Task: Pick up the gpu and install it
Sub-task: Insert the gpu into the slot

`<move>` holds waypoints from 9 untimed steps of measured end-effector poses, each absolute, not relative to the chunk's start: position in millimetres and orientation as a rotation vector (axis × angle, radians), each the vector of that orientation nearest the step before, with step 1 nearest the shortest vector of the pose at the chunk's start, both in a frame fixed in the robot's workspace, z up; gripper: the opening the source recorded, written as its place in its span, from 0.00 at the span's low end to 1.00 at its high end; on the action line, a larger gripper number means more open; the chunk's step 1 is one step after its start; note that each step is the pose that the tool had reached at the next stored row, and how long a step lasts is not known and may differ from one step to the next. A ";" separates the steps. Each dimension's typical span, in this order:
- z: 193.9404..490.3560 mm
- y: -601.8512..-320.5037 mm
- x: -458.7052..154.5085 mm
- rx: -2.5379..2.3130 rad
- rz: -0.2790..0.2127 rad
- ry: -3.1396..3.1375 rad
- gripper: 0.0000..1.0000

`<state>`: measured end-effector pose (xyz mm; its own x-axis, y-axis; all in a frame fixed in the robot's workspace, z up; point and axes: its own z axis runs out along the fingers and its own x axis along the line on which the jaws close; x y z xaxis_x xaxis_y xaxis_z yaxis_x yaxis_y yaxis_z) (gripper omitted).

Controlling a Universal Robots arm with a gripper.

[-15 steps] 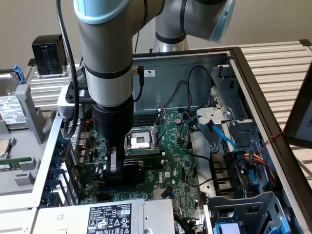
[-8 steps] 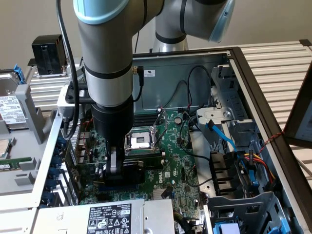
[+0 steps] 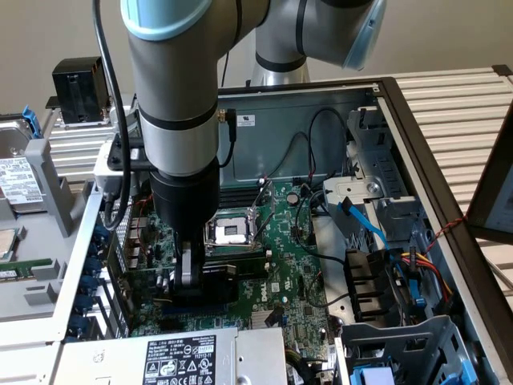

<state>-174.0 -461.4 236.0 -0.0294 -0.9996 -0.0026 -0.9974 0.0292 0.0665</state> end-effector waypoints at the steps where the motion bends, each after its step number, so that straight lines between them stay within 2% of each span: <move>1: 235.9 -461.4 -174.0 2.157 -0.077 -2.221 0.27; 9: 235.1 -461.4 -174.0 2.157 -0.077 -2.221 0.27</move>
<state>-174.0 -461.4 235.1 -0.0292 -0.9996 -0.0024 -0.9974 0.0290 0.0666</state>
